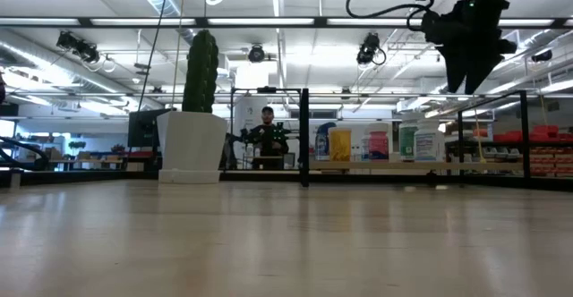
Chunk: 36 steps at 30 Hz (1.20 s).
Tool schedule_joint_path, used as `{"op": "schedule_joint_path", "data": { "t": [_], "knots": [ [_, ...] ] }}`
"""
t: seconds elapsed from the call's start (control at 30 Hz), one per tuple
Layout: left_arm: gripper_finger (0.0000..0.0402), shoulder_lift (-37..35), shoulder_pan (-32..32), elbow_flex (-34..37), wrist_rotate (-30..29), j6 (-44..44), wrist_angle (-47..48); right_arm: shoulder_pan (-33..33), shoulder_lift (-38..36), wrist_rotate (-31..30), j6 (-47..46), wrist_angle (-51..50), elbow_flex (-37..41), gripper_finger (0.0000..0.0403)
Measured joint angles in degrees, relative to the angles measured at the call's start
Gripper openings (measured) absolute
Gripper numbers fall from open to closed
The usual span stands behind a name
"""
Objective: Pick and place medicine bottles onto shelf by color
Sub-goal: Put the yellow pill bottle on the shelf
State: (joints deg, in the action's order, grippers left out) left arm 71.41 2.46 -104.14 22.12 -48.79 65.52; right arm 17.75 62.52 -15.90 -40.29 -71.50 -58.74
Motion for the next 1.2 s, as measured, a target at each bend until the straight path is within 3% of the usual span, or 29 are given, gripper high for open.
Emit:
{"op": "schedule_joint_path", "data": {
  "t": [0.1,0.37,0.73,0.93,1.0,1.2],
  "knots": [
    [0.0133,1.76,0.0,-3.72,-0.9,3.0,1.58,0.09,0.0,-3.86,-0.46,-1.33,0.0,0.0237],
    [0.0132,5.18,0.0,-11.29,-2.41,7.76,2.6,0.05,-2.98,-6.85,-3.94,-1.26,-1.07,0.0237],
    [0.0132,5.54,2.63,-11.93,-0.11,8.55,1.42,0.07,-6.78,-9.16,-5.82,-4.09,-1.75,0.0237],
    [0.0133,5.56,3.58,-11.91,-0.99,10.62,6.84,0.05,-6.78,-9.13,-7.73,-3.68,-1.75,0.0237],
    [0.0133,5.58,3.44,-11.75,-3.34,12.71,9.0,0.05,-6.87,-8.14,-8.38,-2.72,-1.75,0.0237],
    [0.0129,5.98,-0.7,-11.73,-19.78,13.67,22.4,-2.03,-9.42,-4.94,-9.71,4.83,-3.58,0.0237]
  ]
}}
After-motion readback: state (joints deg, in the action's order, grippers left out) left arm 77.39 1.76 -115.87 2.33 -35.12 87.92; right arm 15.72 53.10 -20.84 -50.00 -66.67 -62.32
